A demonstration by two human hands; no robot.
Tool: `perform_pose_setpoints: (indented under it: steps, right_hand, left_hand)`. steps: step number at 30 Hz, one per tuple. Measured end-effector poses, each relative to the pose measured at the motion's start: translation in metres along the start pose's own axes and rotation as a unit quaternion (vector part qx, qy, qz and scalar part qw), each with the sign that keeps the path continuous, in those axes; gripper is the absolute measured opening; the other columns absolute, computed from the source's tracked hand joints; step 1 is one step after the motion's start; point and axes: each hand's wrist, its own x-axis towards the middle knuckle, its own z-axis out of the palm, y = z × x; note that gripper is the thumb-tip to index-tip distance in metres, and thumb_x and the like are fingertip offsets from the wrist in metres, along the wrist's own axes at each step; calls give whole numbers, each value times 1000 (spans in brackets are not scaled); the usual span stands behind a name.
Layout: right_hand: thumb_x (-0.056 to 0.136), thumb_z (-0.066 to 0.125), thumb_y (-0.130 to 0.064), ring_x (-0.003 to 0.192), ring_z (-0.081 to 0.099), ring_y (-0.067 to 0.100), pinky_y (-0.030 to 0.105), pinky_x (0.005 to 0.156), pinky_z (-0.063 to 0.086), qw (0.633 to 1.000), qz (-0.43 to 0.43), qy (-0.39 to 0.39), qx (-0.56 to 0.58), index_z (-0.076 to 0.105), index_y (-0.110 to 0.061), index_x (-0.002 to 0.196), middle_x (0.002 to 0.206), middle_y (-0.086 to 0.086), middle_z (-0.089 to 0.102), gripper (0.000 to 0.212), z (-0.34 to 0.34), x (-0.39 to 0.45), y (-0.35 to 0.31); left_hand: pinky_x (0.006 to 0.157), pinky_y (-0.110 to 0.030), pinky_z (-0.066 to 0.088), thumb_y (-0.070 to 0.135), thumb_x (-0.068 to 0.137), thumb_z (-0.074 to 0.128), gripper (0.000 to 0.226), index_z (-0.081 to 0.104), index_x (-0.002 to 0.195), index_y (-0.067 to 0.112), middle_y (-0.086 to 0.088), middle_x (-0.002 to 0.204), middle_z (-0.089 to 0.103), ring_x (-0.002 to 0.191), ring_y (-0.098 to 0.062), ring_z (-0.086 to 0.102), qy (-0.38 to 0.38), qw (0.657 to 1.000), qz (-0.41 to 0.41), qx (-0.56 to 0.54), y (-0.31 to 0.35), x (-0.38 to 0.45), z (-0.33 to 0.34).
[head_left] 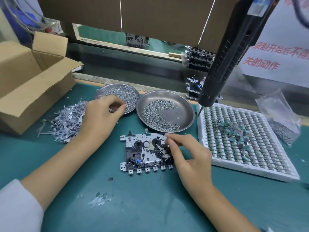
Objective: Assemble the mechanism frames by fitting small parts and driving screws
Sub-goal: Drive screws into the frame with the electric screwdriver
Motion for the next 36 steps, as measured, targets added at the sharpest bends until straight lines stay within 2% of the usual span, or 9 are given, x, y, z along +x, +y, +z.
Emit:
perform_pose_setpoints:
  steps: [2,4,7,10,12,15,20,27,36]
  right_hand:
    - [84,63,-4,80,63,9,17,78,48,997,-49,24,-56,73,-6,95,87,-6,68,14,-1,15,0]
    - [87,63,-6,82,59,9,24,80,49,993,-29,-13,-118,71,-7,103,93,-4,67,18,-3,39,1]
    - [90,64,-18,96,59,18,32,87,47,934,100,-219,-265,62,-13,123,112,4,65,33,1,76,9]
    - [88,66,-13,97,63,27,32,83,50,881,169,-300,-325,71,-9,106,101,11,69,20,11,94,14]
    - [85,68,-6,92,66,26,33,82,52,889,179,-283,-313,75,-6,95,94,13,72,13,14,95,17]
    - [80,73,-4,81,64,18,21,76,46,915,183,-238,-270,77,-5,86,87,10,73,7,14,94,21]
    - [79,74,-5,77,59,9,10,73,39,946,183,-180,-200,76,-5,91,89,6,73,12,14,89,27]
    - [76,77,-3,73,62,5,15,77,50,970,194,-109,-95,76,-9,90,80,-5,68,15,13,82,33]
    - [73,80,-8,59,56,-5,12,64,45,979,179,-75,-59,76,-9,76,65,-14,65,5,10,77,31]
  left_hand:
    - [68,-4,42,11,80,74,6,71,79,16,12,71,68,65,4,60,6,997,-22,-80,8,-7,-2]
    - [65,-5,44,11,77,77,10,71,75,19,12,67,68,62,4,60,7,984,-60,-165,13,-16,-2]
    - [65,-8,46,11,75,79,13,70,73,21,13,69,70,62,3,60,9,961,-110,-254,18,-24,-1]
    - [65,-7,45,8,76,77,16,69,74,21,18,67,69,63,5,60,9,943,-129,-306,22,-26,1]
    - [64,-6,44,7,77,75,16,69,75,21,18,67,69,64,6,60,8,937,-136,-323,24,-28,2]
    - [64,-6,44,6,79,74,15,70,79,21,15,69,70,66,4,61,9,928,-142,-345,25,-30,4]
    - [68,-7,46,9,79,73,18,71,86,24,14,75,73,71,4,65,-22,916,-134,-377,30,-35,6]
    - [66,-8,47,17,71,76,10,74,80,22,9,77,74,71,0,67,-58,917,-107,-379,35,-41,6]
    - [74,-16,50,13,76,76,11,74,80,23,10,79,73,74,-6,67,-78,932,-90,-342,38,-54,16]
